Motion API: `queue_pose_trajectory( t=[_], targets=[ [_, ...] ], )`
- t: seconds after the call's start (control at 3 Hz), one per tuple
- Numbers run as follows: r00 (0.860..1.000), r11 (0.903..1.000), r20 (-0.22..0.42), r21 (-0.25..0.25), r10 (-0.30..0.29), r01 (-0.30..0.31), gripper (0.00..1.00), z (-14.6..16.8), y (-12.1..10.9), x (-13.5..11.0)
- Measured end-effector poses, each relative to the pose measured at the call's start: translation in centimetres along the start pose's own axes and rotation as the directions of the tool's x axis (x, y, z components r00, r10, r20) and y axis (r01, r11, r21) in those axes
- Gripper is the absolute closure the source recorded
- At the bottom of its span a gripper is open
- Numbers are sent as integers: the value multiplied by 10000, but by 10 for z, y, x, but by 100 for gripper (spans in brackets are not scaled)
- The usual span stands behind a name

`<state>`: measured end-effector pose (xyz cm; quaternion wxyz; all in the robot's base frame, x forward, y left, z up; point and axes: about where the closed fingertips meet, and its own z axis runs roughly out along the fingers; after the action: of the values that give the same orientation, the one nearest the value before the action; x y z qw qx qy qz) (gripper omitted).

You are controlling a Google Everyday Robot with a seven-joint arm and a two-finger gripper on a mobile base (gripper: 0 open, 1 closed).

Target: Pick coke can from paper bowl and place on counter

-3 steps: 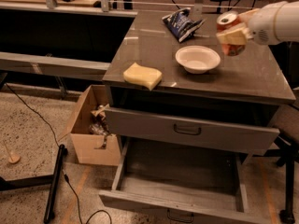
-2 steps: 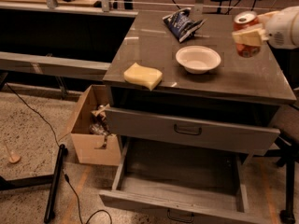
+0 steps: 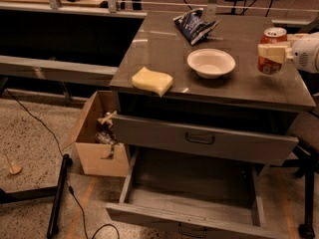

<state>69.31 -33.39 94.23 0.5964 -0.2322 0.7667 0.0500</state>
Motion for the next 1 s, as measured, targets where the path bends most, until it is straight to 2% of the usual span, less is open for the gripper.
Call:
queue_pose_trajectory(
  t=[0.33,0.67,1.0],
  targets=[
    [9974,9977,264,128,666,-669,85,7,1,18],
    [9931,9935,403,260,1098,-1109,64,12,3,32],
    [9897,9901,489,348,1342,-1360,38,17,5,41]
  ],
)
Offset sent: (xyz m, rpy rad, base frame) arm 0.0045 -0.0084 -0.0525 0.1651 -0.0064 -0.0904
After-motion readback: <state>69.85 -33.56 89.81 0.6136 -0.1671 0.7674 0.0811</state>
